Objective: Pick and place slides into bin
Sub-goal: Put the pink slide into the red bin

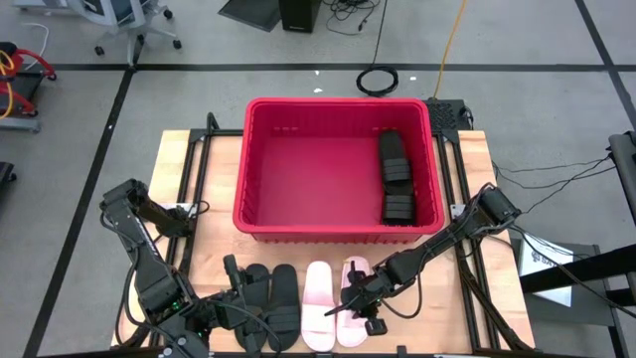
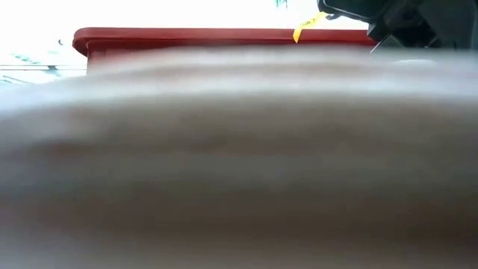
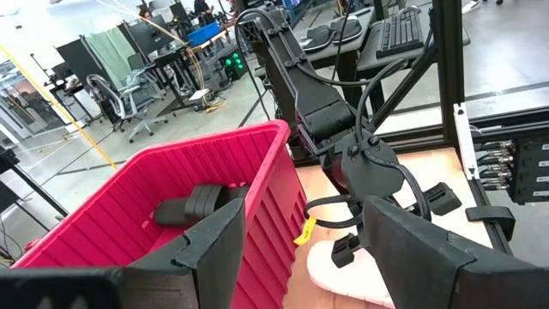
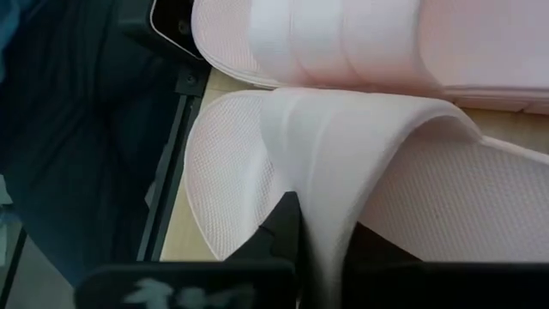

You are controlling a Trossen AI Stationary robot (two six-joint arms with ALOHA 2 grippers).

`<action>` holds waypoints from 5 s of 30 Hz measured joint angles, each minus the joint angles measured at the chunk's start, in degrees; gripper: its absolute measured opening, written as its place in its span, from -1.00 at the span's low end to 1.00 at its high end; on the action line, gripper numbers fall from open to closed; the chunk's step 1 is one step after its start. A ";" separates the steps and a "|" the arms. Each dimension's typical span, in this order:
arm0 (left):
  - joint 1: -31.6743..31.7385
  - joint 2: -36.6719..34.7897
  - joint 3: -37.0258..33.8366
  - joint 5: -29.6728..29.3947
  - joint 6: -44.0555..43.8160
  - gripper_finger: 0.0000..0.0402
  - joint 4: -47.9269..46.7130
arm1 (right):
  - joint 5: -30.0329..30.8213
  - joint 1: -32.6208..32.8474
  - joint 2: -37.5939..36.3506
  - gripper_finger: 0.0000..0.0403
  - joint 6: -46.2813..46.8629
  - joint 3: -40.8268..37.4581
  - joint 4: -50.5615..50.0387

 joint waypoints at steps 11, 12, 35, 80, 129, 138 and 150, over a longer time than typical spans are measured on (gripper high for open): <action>0.00 0.00 0.00 0.00 0.02 0.20 -0.02 | 0.58 0.28 -3.63 -0.97 -0.07 -0.07 0.12; 0.01 0.00 0.00 0.00 0.02 0.20 -0.03 | 0.59 0.48 -4.19 -0.97 -0.16 -0.07 0.19; 0.01 0.00 0.00 -0.04 0.22 0.20 -0.02 | -0.70 3.54 -15.76 -0.98 -20.04 -0.04 13.78; 58.97 -28.46 0.00 45.84 32.17 0.20 -0.90 | -13.12 -62.20 -46.71 -0.99 -38.88 0.04 -5.41; 77.06 -25.66 0.00 60.72 34.05 0.20 -0.50 | -34.14 -64.69 -0.91 -1.00 -76.44 8.31 -53.19; 77.06 -25.66 0.00 60.70 34.01 0.20 -0.52 | -34.18 -62.34 2.28 -1.00 -77.70 8.31 -54.26; 77.06 -25.68 0.00 60.70 33.59 0.20 -0.56 | -33.59 -58.81 3.57 -1.00 -72.89 8.28 -51.93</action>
